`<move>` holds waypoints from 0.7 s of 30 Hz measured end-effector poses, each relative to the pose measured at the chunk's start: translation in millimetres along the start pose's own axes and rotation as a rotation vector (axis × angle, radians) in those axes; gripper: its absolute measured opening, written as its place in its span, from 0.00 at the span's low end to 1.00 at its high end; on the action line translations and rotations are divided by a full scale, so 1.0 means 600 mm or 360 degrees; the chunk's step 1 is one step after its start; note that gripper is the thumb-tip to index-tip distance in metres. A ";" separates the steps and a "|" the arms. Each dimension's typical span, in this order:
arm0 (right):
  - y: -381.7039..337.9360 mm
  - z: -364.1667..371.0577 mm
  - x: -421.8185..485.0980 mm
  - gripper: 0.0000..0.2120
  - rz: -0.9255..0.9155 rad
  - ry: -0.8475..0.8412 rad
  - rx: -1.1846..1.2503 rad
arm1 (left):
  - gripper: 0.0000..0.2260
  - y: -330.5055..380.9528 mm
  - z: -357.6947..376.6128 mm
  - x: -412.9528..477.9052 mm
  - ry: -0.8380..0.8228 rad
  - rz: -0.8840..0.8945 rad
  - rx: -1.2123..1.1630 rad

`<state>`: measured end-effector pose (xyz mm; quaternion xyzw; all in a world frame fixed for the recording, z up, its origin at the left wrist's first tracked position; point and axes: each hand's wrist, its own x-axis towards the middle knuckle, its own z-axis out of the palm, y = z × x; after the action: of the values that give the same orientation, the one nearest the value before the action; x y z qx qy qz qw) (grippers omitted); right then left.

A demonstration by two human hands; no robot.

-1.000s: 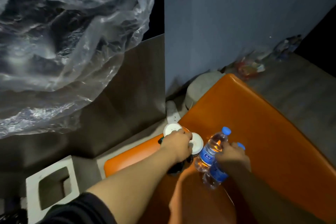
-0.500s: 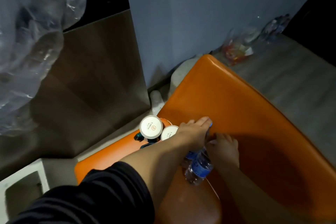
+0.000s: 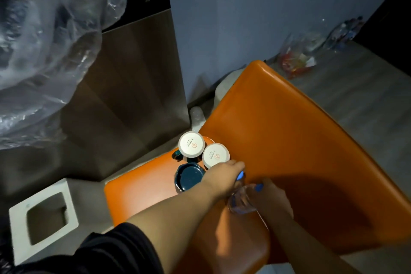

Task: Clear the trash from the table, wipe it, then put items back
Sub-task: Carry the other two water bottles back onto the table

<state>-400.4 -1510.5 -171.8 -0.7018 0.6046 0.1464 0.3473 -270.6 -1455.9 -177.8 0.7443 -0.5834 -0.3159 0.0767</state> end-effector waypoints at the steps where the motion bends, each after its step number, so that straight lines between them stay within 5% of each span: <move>1: -0.004 0.002 -0.010 0.18 0.0011 -0.0014 -0.0064 | 0.12 -0.001 0.001 -0.012 -0.0011 -0.0020 -0.0016; 7: 0.001 0.040 -0.086 0.14 -0.0123 0.0071 -0.0310 | 0.04 -0.006 0.022 -0.110 0.0062 -0.0232 -0.0167; 21: -0.053 0.204 -0.346 0.09 -0.0604 0.0069 -0.0526 | 0.10 -0.101 0.071 -0.496 0.0316 -0.0602 -0.0147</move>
<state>-390.7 -1273.0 -119.6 -0.8530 0.4371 0.1602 0.2361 -280.0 -1153.7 -127.3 0.8638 -0.4077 -0.2761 0.1071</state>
